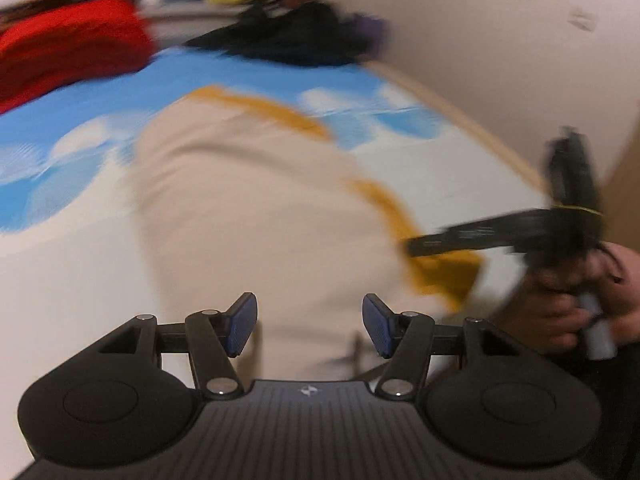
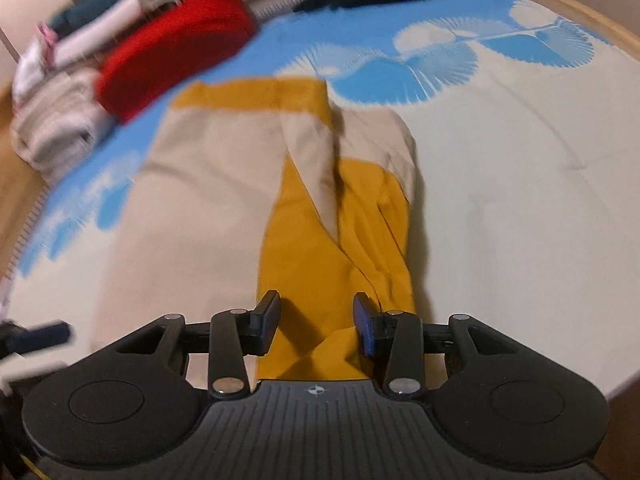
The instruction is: Fold large clothes
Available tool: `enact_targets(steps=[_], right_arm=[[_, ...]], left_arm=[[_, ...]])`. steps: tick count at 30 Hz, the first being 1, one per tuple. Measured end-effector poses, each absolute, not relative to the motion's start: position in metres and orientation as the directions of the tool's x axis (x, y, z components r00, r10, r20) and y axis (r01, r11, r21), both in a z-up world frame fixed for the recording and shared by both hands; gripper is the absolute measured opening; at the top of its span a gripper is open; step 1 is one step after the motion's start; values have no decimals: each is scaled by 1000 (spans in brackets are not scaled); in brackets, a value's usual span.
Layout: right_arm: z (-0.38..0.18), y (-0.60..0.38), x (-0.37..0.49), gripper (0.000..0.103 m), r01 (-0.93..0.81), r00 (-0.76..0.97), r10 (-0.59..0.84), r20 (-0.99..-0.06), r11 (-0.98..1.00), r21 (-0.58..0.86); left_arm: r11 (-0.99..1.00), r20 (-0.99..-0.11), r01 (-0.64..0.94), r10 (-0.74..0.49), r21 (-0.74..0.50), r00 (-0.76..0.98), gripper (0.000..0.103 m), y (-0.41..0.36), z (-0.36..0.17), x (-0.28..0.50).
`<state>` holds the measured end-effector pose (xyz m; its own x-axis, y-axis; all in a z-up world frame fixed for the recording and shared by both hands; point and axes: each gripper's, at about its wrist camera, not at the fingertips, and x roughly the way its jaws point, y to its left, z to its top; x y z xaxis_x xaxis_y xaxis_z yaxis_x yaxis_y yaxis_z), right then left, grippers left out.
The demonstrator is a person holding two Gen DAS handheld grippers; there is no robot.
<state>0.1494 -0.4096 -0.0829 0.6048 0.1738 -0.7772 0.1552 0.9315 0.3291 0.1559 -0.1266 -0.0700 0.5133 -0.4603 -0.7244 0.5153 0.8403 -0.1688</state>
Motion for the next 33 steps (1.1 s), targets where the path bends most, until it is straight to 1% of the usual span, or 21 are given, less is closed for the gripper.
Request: enact_targets(steps=[3, 5, 7, 9, 10, 11, 12, 13, 17, 18, 19, 21, 23, 24, 25, 26, 27, 30, 32, 33], right_arm=[[-76, -408, 145, 41, 189, 629, 98, -771, 943, 273], [-72, -412, 139, 41, 228, 648, 61, -759, 936, 270], [-76, -418, 137, 42, 240, 637, 84, -766, 923, 301], [-84, -419, 140, 42, 235, 602, 125, -789, 916, 324], [-85, -418, 140, 43, 227, 597, 121, -793, 922, 312], [-83, -416, 139, 35, 213, 603, 115, -790, 931, 298], [-81, -415, 138, 24, 201, 616, 116, -779, 933, 298], [-76, -416, 136, 1, 192, 637, 118, -761, 933, 305], [-45, -431, 109, 1, 168, 789, 112, -605, 907, 387], [-41, -437, 102, 1, 176, 807, 108, -581, 895, 410], [-40, -442, 99, 1, 194, 810, 93, -579, 889, 414], [-47, -448, 100, 1, 252, 777, 50, -627, 889, 382], [-72, -454, 113, 1, 336, 662, 30, -749, 881, 332], [-92, -458, 121, 0, 399, 566, 16, -824, 870, 290], [-105, -461, 127, 0, 439, 502, 3, -865, 860, 258], [-113, -463, 131, 0, 458, 459, -13, -888, 861, 224], [-115, -461, 134, 0, 453, 447, -22, -894, 867, 205], [-112, -450, 138, 0, 421, 450, -48, -892, 892, 165], [-114, -449, 141, 0, 415, 440, -58, -896, 898, 146], [-115, -449, 144, 0, 415, 433, -65, -899, 900, 135]], left_arm=[[884, -751, 437, -400, -165, 525, 64, -111, -80, 161], [897, -761, 404, -386, -178, 522, 64, -103, -83, 169], [911, -767, 360, -373, -199, 521, 69, -95, -87, 175], [920, -772, 310, -374, -240, 514, 69, -90, -89, 180], [922, -774, 286, -376, -260, 510, 69, -89, -90, 180], [924, -775, 265, -378, -277, 507, 69, -86, -90, 180], [925, -776, 243, -378, -292, 505, 69, -83, -91, 183], [924, -773, 231, -383, -306, 505, 69, -81, -91, 186], [910, -743, 233, -414, -343, 525, 69, -81, -76, 190], [906, -737, 240, -423, -349, 527, 69, -82, -73, 192], [902, -734, 247, -431, -353, 525, 69, -85, -71, 194], [900, -741, 259, -436, -351, 511, 69, -93, -74, 199], [912, -791, 264, -406, -315, 457, 69, -103, -87, 204], [919, -829, 269, -379, -287, 411, 71, -110, -100, 207], [920, -850, 278, -369, -276, 375, 77, -115, -112, 208], [920, -866, 281, -364, -274, 344, 80, -117, -124, 207], [920, -876, 276, -360, -277, 322, 83, -118, -132, 207], [906, -862, 277, -399, -319, 313, 82, -110, -128, 207], [887, -824, 270, -452, -375, 341, 80, -97, -118, 208], [876, -804, 252, -480, -412, 352, 76, -90, -119, 209]])
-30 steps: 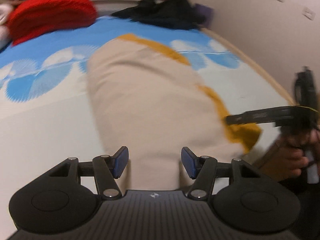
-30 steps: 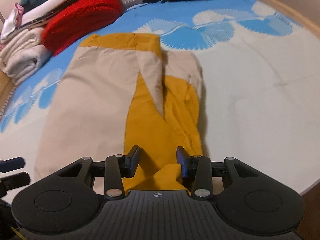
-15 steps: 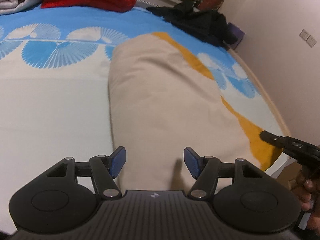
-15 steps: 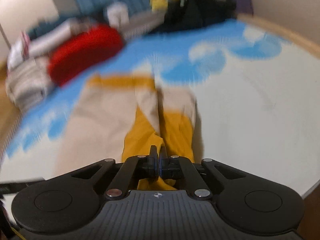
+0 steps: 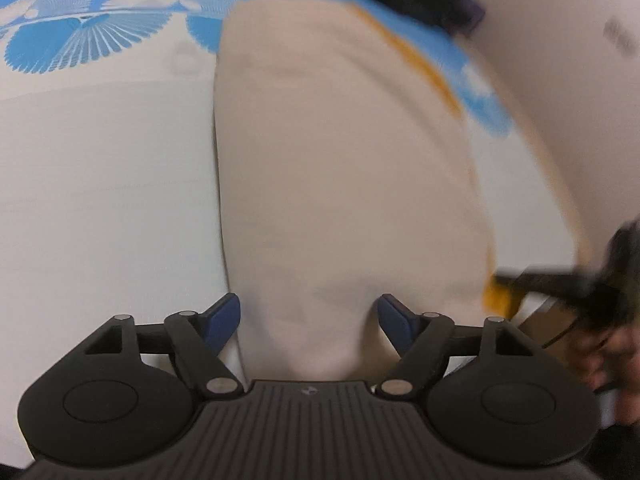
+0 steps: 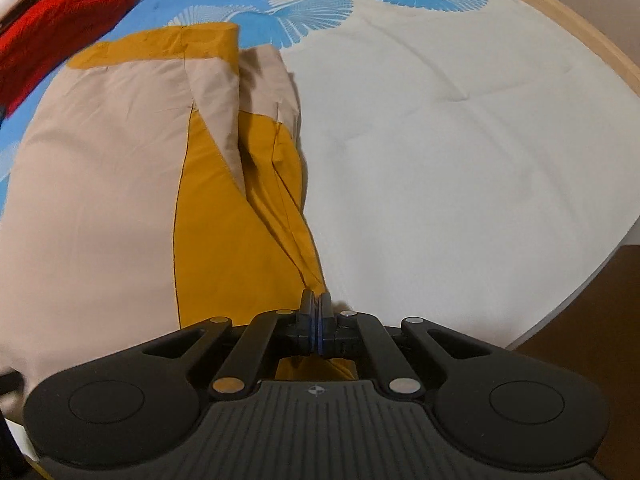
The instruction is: Fold large clothes
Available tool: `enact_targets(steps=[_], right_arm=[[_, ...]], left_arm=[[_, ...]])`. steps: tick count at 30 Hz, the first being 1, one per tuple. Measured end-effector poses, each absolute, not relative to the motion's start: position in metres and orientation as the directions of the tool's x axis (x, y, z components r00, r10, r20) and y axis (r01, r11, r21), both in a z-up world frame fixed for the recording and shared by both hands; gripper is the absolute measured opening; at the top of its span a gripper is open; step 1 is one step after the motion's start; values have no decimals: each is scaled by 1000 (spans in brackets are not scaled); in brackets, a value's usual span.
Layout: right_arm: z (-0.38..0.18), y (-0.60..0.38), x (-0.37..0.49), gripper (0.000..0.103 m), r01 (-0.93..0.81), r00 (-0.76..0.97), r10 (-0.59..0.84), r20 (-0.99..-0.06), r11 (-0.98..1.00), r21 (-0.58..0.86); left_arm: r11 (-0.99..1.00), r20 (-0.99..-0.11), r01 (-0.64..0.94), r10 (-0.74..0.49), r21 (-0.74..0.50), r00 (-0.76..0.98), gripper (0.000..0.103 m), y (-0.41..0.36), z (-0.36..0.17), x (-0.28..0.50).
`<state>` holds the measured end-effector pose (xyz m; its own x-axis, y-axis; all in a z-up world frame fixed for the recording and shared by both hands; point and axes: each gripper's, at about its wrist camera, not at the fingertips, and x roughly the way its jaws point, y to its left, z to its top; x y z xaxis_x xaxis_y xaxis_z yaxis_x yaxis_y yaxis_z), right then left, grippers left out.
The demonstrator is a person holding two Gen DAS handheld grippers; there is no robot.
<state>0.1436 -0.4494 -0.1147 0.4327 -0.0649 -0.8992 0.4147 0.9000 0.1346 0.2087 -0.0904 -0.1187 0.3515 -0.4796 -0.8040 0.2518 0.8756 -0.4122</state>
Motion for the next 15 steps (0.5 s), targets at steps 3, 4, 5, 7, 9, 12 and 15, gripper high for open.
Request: enact_targets(steps=[3, 4, 5, 7, 9, 12, 15], right_arm=[[-114, -447, 150, 0, 412, 418, -87, -905, 905, 104], [-116, -448, 149, 0, 413, 414, -88, -906, 905, 101], [-116, -448, 149, 0, 413, 411, -94, -907, 906, 93], [-116, -448, 148, 0, 415, 412, -102, -906, 906, 86], [-112, -449, 148, 1, 433, 433, -112, -894, 896, 97], [-87, -454, 137, 2, 456, 563, -140, -815, 874, 165], [-76, -452, 137, 24, 409, 659, -80, -748, 873, 267]], left_arm=[[890, -862, 272, -435, -367, 261, 74, -95, -150, 206], [887, -860, 301, -431, -349, 273, 73, -97, -150, 203], [884, -857, 311, -435, -349, 276, 73, -97, -148, 203], [878, -854, 316, -447, -361, 266, 72, -96, -141, 204], [862, -849, 348, -465, -368, 253, 72, -92, -133, 207], [839, -824, 378, -503, -392, 262, 78, -76, -116, 218], [823, -770, 326, -558, -464, 311, 80, -47, -104, 241]])
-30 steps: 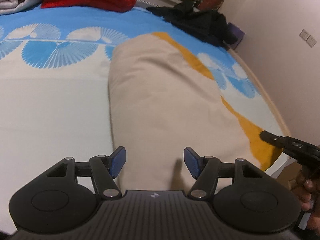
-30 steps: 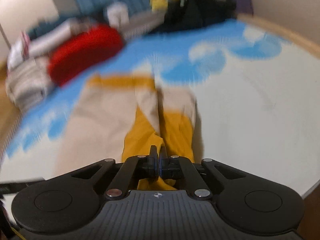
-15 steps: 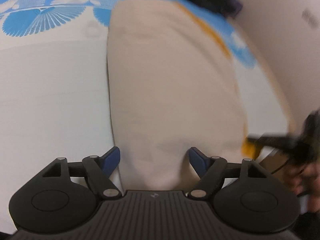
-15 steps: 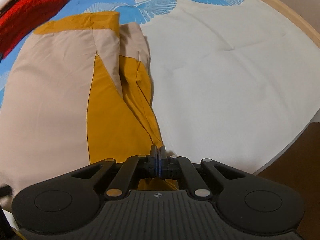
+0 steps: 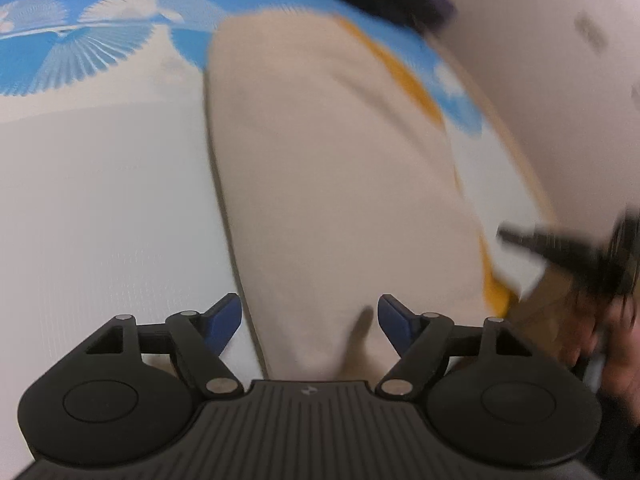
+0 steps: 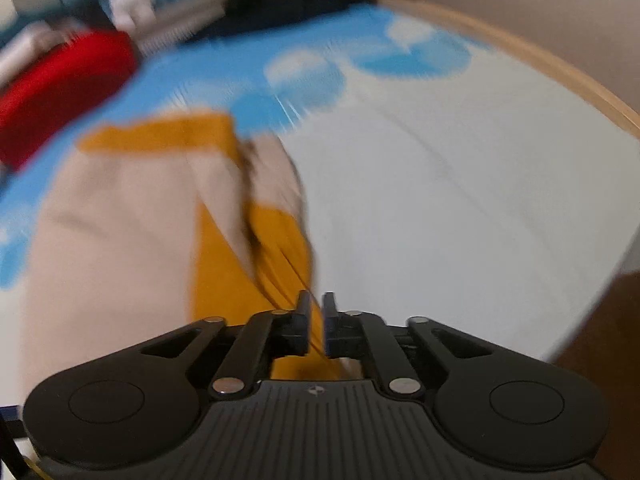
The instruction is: Fold large clothes
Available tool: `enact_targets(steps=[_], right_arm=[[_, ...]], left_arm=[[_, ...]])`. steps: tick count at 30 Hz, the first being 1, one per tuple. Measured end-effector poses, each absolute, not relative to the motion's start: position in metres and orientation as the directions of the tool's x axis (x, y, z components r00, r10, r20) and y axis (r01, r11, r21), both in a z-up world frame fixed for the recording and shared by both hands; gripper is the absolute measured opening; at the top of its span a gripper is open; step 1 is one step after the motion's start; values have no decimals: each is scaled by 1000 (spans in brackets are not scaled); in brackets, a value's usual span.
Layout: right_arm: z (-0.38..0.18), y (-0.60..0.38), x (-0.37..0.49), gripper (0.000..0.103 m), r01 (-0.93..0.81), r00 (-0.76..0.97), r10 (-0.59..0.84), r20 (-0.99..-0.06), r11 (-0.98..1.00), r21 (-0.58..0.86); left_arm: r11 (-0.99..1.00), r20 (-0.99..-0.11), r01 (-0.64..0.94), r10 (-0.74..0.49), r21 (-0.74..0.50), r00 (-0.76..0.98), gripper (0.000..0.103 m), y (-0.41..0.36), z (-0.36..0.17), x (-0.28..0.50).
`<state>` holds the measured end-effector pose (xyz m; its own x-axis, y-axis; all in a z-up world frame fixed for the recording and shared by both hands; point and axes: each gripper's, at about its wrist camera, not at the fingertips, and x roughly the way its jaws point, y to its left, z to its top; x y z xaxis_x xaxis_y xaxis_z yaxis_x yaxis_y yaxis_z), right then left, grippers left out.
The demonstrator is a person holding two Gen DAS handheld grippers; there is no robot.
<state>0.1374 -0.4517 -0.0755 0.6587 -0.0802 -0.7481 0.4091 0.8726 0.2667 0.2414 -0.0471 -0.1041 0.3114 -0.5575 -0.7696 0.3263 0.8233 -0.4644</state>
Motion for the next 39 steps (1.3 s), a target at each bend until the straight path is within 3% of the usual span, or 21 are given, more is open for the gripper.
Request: enact_targets(steps=[1, 2, 4, 8, 11, 15, 18, 20, 22, 23, 24, 25, 29, 35, 39], right_arm=[[-77, -450, 141, 37, 387, 665, -32, -746, 869, 308], [-81, -448, 146, 42, 362, 661, 25, -750, 865, 348], [-90, -443, 155, 45, 338, 633, 103, -768, 855, 393], [-106, -440, 166, 59, 388, 546, 71, -835, 862, 327], [-110, -449, 169, 60, 436, 535, 63, -842, 834, 340], [-115, -450, 170, 60, 452, 522, 77, -850, 819, 352], [-116, -441, 175, 47, 434, 518, 78, -852, 834, 340], [-113, -435, 177, 25, 412, 522, 76, -850, 850, 329], [-111, -428, 180, 13, 397, 512, 50, -858, 872, 287], [-108, -425, 181, 9, 395, 512, 43, -858, 875, 280], [-107, -422, 182, 8, 394, 515, 40, -856, 876, 278], [-105, -418, 183, 7, 393, 515, 33, -857, 879, 270], [-98, -395, 193, 5, 377, 530, 39, -847, 884, 276], [-86, -310, 227, 4, 231, 568, 134, -812, 921, 313], [-85, -253, 245, 4, 133, 568, 225, -792, 924, 358]], left_arm=[[816, -753, 290, -575, -500, 320, 80, -39, -104, 254], [809, -740, 266, -588, -524, 327, 80, -33, -105, 264], [799, -717, 238, -601, -553, 353, 80, -26, -107, 283], [713, -635, 134, -681, -688, 363, 86, -17, -128, 320], [681, -638, 41, -703, -731, 313, 86, -28, -151, 341], [631, -608, -31, -731, -775, 310, 94, -41, -178, 357], [566, -557, -76, -765, -821, 323, 94, -50, -189, 363], [583, -561, -44, -755, -811, 339, 89, -57, -187, 363], [625, -584, -10, -724, -781, 366, 64, -63, -179, 364], [650, -597, 11, -704, -760, 385, 56, -65, -170, 363], [655, -591, 30, -699, -755, 402, 41, -65, -161, 363], [654, -575, 63, -703, -754, 419, 35, -65, -147, 361], [724, -591, 192, -663, -662, 459, 33, -64, -98, 357], [792, -640, 157, -576, -589, 509, 35, 30, -74, 378], [826, -704, -3, -478, -563, 525, 53, 110, -79, 386]])
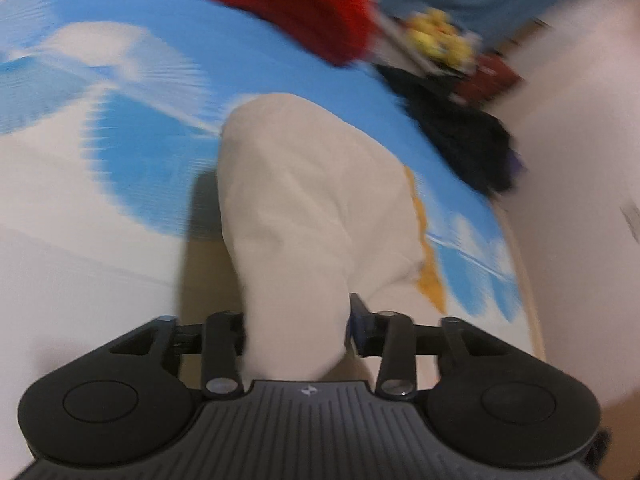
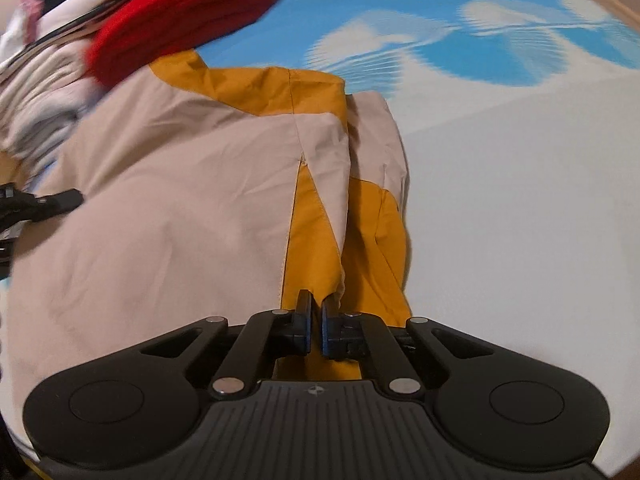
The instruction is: Fold large clothes
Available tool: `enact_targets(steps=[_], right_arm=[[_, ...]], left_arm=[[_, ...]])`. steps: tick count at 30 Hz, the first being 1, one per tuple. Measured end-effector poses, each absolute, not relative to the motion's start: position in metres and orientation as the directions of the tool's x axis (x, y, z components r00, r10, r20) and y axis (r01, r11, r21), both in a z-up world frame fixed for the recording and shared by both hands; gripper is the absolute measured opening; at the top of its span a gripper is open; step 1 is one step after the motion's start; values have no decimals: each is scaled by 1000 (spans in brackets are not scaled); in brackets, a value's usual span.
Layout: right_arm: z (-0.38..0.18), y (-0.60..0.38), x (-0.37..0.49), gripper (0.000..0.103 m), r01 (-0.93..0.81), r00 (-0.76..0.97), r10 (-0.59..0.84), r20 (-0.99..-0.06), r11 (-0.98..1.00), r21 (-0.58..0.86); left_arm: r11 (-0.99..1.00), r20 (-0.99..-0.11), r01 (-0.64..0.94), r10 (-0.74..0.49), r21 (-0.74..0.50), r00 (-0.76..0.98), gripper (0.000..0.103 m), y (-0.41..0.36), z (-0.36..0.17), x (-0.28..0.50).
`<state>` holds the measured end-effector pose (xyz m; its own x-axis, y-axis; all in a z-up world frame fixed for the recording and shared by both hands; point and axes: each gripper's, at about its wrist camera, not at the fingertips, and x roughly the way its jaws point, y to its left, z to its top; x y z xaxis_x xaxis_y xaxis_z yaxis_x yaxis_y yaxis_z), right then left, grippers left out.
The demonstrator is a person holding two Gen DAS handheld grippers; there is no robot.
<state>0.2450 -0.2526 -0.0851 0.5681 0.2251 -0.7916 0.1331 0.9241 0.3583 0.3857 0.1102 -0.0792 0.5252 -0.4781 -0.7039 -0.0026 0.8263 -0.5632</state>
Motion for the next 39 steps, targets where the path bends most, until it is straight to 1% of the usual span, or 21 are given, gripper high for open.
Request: enact_targets(steps=[1, 4, 5, 7, 9, 12, 13, 15, 19, 21, 22, 23, 24, 25, 30, 32, 33, 35, 37, 38, 39], right_arm=[[-85, -241, 247, 4, 109, 567, 234, -790, 929, 353], [-86, -220, 249, 3, 81, 552, 233, -800, 940, 330], [-86, -219, 249, 4, 87, 548, 230, -804, 940, 329], [-83, -220, 247, 4, 100, 553, 235, -799, 934, 343], [-80, -227, 245, 3, 101, 567, 233, -790, 932, 347], [-76, -231, 236, 3, 106, 582, 238, -778, 926, 362], [-77, -232, 237, 3, 103, 585, 239, -775, 926, 363], [-76, -232, 235, 5, 88, 581, 252, -774, 926, 368], [-83, -230, 230, 27, 64, 525, 259, -811, 938, 341], [-90, -233, 227, 28, 60, 484, 266, -833, 940, 335], [-92, -236, 227, 27, 64, 467, 275, -840, 937, 342], [-93, -239, 225, 10, 69, 465, 276, -841, 936, 345], [-92, -240, 222, 3, 62, 472, 278, -836, 936, 347], [-88, -241, 219, 2, 57, 492, 277, -825, 936, 348], [-77, -247, 207, 2, 67, 547, 266, -794, 931, 359], [-80, -241, 205, 2, 49, 522, 242, -818, 949, 312], [-82, -239, 203, 2, 43, 508, 219, -833, 960, 278], [-82, -240, 198, 4, 54, 501, 166, -849, 974, 222], [-69, -245, 186, 7, 88, 544, 90, -834, 983, 164], [-60, -247, 178, 13, 95, 579, 66, -813, 985, 147], [-48, -250, 167, 16, 97, 633, 46, -772, 986, 138]], left_arm=[[831, -728, -55, -450, -553, 517, 61, 127, -84, 387], [841, -783, -133, -415, -524, 463, 68, 157, -101, 388], [850, -787, -122, -407, -512, 465, 68, 162, -97, 384], [870, -776, -76, -392, -488, 494, 76, 176, -83, 367], [868, -755, -25, -418, -497, 505, 78, 183, -74, 353], [852, -779, 14, -485, -523, 398, 78, 181, -91, 335], [854, -798, 10, -490, -520, 350, 83, 179, -103, 330], [836, -798, -33, -509, -547, 322, 84, 182, -119, 322], [777, -749, -92, -559, -623, 355, 72, 193, -120, 310], [806, -758, -49, -533, -590, 376, 69, 185, -118, 304], [814, -761, -45, -520, -579, 387, 67, 183, -118, 302], [814, -762, -54, -514, -578, 394, 66, 181, -117, 304], [813, -761, -64, -509, -578, 402, 65, 182, -115, 301], [819, -763, -72, -494, -569, 417, 65, 180, -109, 298], [924, -775, 81, -358, -373, 521, 63, 148, -63, 270], [936, -796, 125, -346, -329, 497, 64, 135, -73, 260], [951, -827, 136, -309, -278, 469, 73, 128, -84, 254], [968, -861, 139, -248, -207, 443, 78, 123, -91, 242], [979, -843, 126, -202, -160, 499, 78, 118, -72, 223], [983, -820, 132, -179, -128, 543, 79, 114, -61, 211], [985, -786, 145, -163, -95, 596, 85, 109, -48, 193]])
